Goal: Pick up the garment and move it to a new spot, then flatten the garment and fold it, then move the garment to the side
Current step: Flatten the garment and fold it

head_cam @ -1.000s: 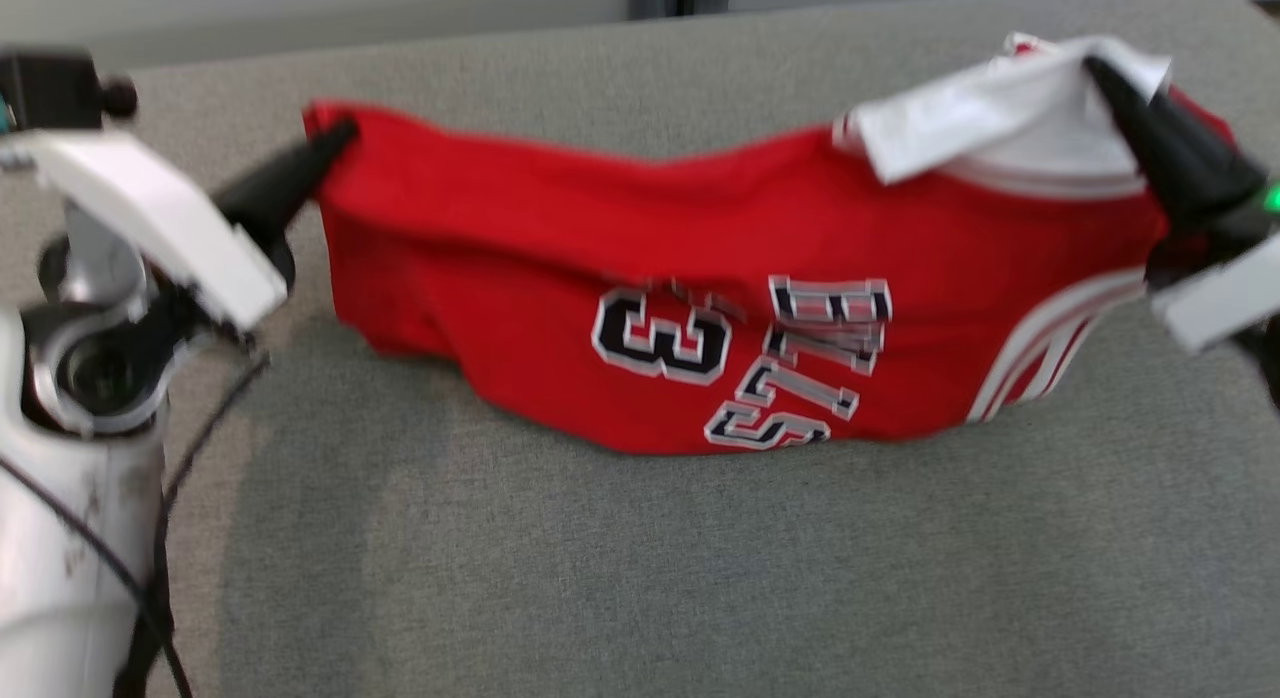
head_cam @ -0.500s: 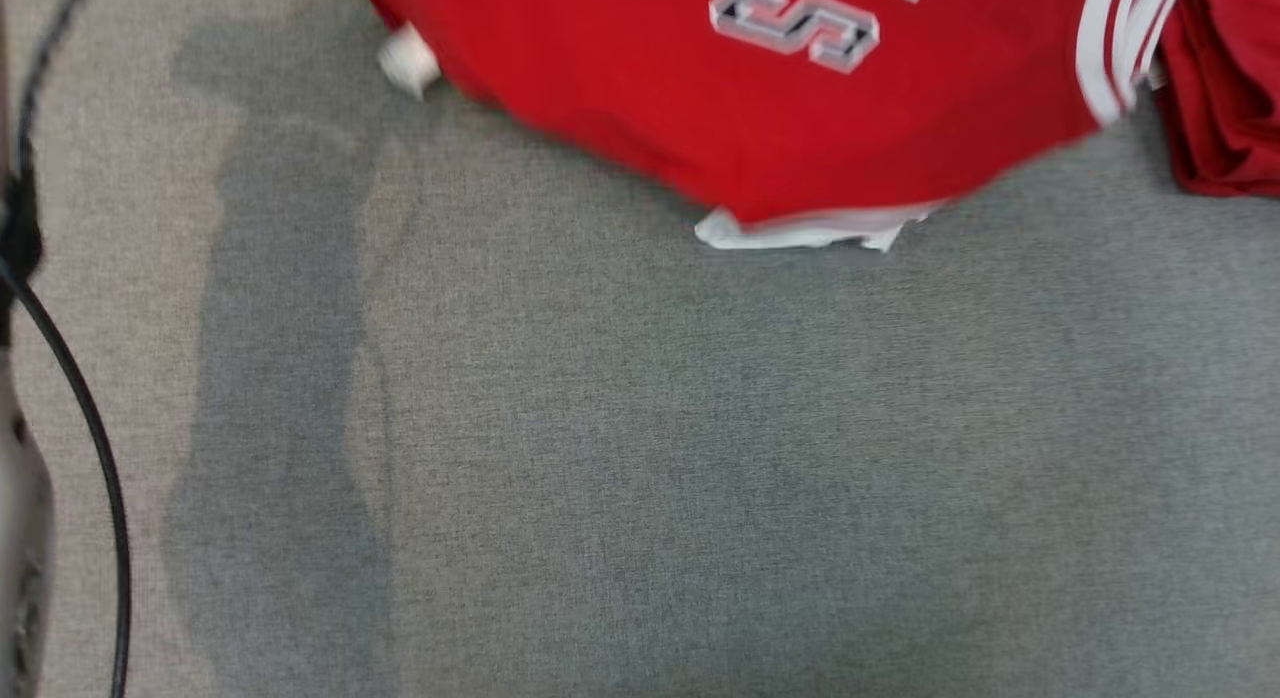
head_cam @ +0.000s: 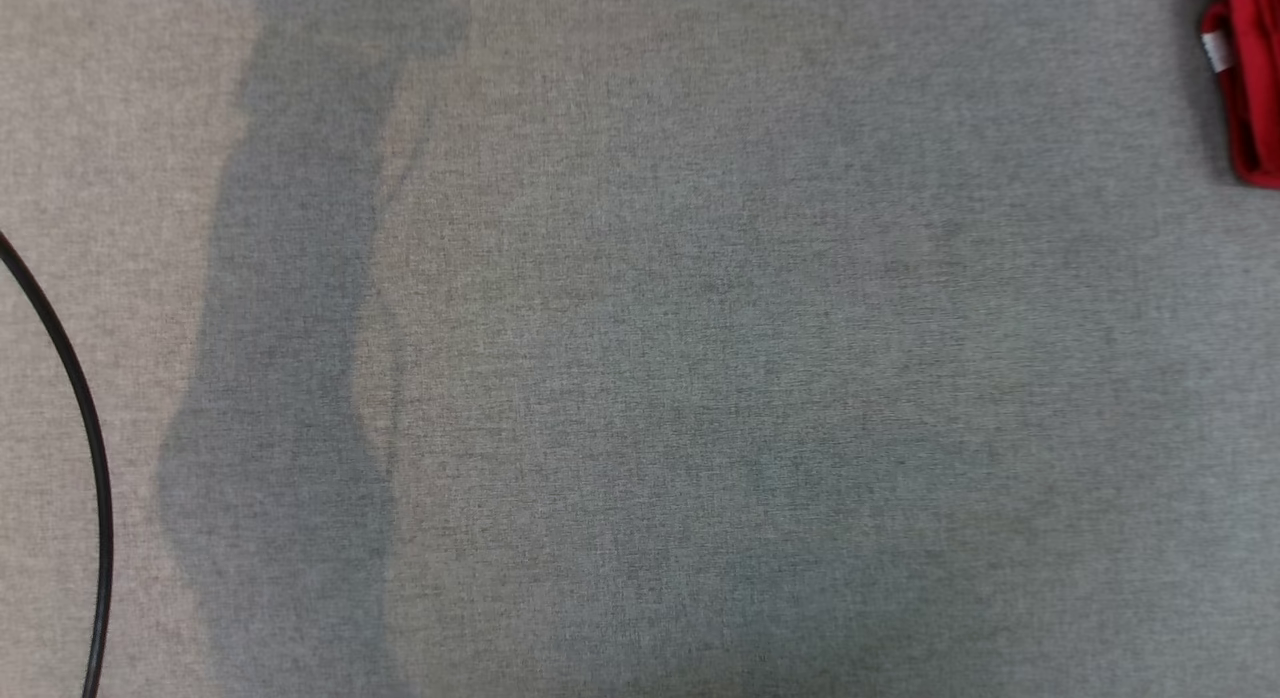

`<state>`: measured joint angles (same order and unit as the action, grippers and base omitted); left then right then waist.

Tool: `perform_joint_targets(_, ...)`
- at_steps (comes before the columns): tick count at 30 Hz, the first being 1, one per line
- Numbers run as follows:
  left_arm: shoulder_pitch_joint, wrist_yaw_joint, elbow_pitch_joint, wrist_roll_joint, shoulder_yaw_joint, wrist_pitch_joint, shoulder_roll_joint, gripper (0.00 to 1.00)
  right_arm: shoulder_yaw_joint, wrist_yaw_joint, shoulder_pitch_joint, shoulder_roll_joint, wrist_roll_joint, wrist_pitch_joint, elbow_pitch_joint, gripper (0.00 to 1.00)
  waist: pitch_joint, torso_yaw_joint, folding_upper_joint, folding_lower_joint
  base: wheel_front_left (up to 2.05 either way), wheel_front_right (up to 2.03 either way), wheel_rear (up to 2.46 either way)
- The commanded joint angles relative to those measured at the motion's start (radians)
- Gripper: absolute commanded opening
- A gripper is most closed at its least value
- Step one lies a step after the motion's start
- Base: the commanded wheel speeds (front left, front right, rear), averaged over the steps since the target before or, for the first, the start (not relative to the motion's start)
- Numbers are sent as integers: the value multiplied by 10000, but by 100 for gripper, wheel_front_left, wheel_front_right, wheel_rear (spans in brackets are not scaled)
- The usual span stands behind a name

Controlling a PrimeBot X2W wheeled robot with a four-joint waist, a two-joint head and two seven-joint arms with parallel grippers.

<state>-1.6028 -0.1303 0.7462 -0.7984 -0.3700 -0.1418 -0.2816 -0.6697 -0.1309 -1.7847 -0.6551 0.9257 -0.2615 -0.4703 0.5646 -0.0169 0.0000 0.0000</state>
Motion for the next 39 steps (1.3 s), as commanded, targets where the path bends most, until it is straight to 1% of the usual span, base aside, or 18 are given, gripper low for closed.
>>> perform_joint_targets(1, 544, 0, 26, -365, -283, -90, -158, 0, -309, 1, 509, -69, 116, -35, 144, 0, -172, -59, 0, 0, 0, 0, 0)
perform_joint_targets(6, 2106, -1, -162, -1575, -1408, -436, -727, 0, -1485, 1, 2027, -419, 776, -38, 856, 0, -532, -216, 0, 0, 0, 0, 0)
perform_joint_targets(10, 3584, -1, -407, -2541, -2252, -853, -1232, 0, -2125, 1, 3371, -769, 1302, -41, 1497, 0, -835, -361, 0, 0, 0, 0, 0)
perform_joint_targets(16, 5454, -2, -773, -3948, -3294, -2136, -1784, 0, -2747, 1, 5372, -1153, 2056, -40, 2056, 0, -1321, -482, 0, 0, 0, 0, 0)
perform_joint_targets(17, 5454, -2, -773, -3948, -3294, -2136, -1784, 0, -2747, 1, 5372, -1153, 2056, -40, 2056, 0, -1321, -482, 0, 0, 0, 0, 0)
perform_joint_targets(24, 7058, -2, -1203, -4889, -3988, -2784, -2215, 0, -3582, 1, 7427, -1429, 2813, -42, 2436, 0, -2155, -577, 0, 0, 0, 0, 0)
perform_joint_targets(28, 8078, -2, -1570, -5430, -4182, -3036, -2573, 0, -4130, 1, 8484, -1547, 3297, -12, 2661, 0, -2851, -701, 0, 0, 0, 0, 0)
perform_joint_targets(31, 8910, -2, -1928, -5733, -4278, -3007, -2914, 0, -4476, 1, 9159, -1617, 3628, 57, 2920, 0, -3397, -851, 0, 0, 0, 0, 0)
perform_joint_targets(35, 10070, -3, -2498, -6151, -4364, -3022, -3404, 0, -4852, 1, 9925, -1916, 4048, 344, 3386, 0, -4083, -1004, 0, 0, 0, 0, 0)
perform_joint_targets(39, 11174, -3, -3152, -6447, -4516, -3048, -3813, 0, -5110, 1, 10682, -2387, 4511, 724, 3922, 0, -4660, -1047, 0, 0, 0, 0, 0)
